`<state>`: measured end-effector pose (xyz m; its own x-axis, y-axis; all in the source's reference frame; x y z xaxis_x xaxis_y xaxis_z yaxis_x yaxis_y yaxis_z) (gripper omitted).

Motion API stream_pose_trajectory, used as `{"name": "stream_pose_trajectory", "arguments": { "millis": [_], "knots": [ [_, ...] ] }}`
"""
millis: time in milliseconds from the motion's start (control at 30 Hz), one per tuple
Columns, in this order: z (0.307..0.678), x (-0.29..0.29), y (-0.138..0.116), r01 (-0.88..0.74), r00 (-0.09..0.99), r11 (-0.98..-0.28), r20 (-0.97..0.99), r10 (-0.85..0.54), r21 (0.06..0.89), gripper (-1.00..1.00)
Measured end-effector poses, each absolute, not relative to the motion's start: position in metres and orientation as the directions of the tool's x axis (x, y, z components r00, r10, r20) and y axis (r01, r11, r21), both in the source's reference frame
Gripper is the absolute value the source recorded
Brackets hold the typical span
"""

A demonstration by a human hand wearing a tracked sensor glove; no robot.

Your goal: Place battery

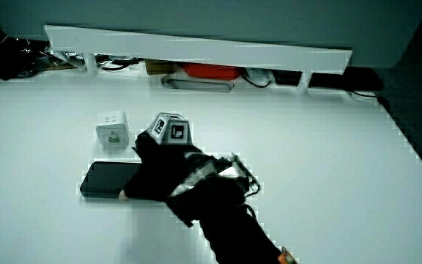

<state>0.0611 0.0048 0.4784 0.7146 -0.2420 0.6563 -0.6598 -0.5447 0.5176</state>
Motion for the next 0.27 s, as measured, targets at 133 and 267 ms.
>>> {"name": "stream_pose_trajectory", "arguments": {
  "millis": [133,267],
  "knots": [
    [0.461,0.090,0.006,-0.682,0.662,-0.582,0.712,-0.233,0.443,-1.00],
    [0.426,0.109,0.009,-0.683,0.666,-0.603,0.689,-0.285,0.411,-1.00]
  ]
}}
